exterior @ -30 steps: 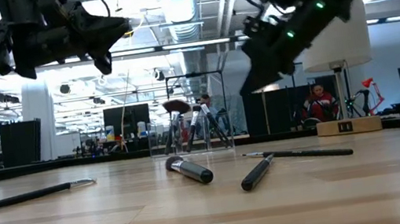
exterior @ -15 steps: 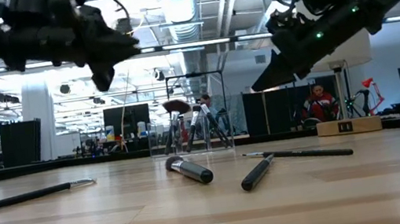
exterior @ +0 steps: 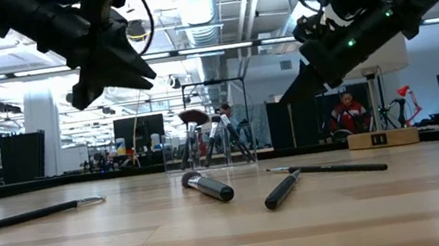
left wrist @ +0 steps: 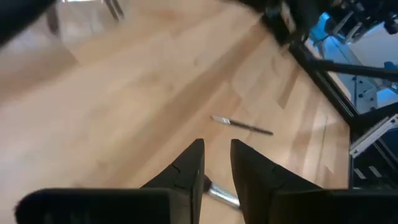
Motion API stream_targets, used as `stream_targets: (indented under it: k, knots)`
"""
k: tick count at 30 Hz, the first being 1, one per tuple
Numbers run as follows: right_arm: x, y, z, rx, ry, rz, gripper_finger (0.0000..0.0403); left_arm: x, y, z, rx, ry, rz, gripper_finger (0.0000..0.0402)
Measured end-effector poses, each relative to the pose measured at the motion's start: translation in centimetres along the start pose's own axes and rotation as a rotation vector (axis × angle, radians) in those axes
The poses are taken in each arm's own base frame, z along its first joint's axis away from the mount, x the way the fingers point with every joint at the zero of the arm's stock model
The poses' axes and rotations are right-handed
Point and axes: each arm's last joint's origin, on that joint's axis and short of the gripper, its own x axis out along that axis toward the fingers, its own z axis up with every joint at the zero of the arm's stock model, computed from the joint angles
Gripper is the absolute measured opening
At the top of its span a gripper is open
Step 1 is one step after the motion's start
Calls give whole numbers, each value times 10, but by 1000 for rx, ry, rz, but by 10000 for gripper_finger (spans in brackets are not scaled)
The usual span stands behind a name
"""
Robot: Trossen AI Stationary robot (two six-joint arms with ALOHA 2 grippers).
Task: Pick & Place Makeup Supplies
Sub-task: Put the makeup brush into the transparent organizer
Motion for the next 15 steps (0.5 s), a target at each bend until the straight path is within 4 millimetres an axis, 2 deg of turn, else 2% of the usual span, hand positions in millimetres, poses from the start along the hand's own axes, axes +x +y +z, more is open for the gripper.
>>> stream_targets:
  k: [9, 15]
  knots:
    - [0, -2, -12, 33, 118, -11, 50, 42, -30, -26, -104, 231, 82, 76]
    - [-1, 3, -13, 17, 129, 7, 50, 53, -53, -35, -173, 263, 78, 76]
